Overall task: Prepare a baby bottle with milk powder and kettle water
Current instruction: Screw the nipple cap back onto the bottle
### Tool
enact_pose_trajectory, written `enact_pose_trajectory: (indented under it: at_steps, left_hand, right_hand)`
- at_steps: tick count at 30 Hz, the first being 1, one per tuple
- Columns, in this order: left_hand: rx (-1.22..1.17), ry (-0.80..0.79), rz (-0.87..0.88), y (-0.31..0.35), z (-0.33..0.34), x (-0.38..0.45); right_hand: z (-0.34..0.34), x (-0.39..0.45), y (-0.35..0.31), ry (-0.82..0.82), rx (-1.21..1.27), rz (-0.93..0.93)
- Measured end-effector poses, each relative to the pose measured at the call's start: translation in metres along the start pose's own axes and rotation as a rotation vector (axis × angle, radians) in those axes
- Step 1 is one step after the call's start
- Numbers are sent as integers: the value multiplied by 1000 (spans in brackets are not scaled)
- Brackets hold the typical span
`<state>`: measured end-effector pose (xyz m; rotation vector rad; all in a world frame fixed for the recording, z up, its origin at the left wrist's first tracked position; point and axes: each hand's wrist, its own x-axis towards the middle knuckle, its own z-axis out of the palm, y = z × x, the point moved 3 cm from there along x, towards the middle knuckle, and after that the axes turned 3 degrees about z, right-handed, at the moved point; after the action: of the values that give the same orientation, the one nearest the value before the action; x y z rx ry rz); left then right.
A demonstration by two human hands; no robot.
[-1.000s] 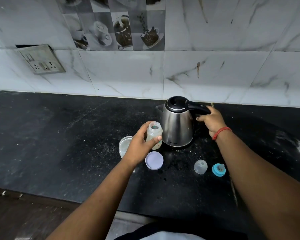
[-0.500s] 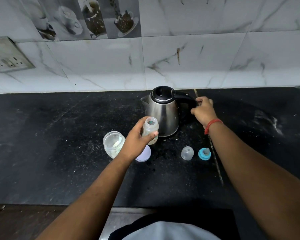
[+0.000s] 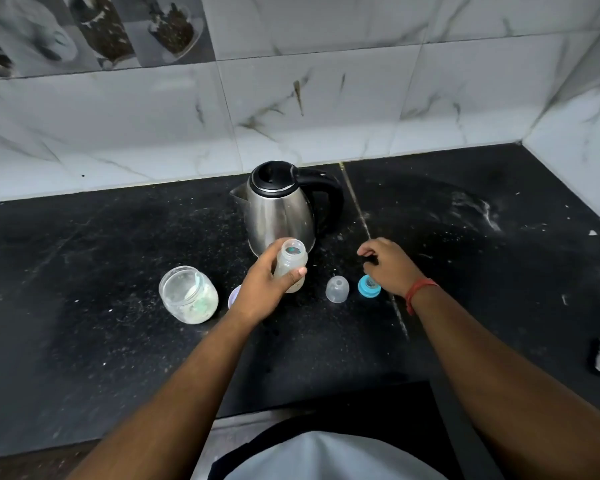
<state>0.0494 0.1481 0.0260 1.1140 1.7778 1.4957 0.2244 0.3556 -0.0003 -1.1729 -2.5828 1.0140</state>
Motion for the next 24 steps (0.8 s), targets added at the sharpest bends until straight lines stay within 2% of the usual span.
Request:
enact_pose_trajectory:
  at_steps: [4, 7, 19, 24]
  left_hand:
    - [3, -34, 1, -4, 8, -1]
    - [12, -50, -1, -7, 13, -1]
    - [25, -62, -28, -12, 12, -3]
    - [31, -49, -40, -8, 6, -4]
  right_hand:
    - [6, -17, 17, -119, -17, 96]
    - [11, -27, 24, -133, -51, 112]
    - [24, -37, 34, -20, -52, 99]
    - [12, -32, 12, 113, 68, 5]
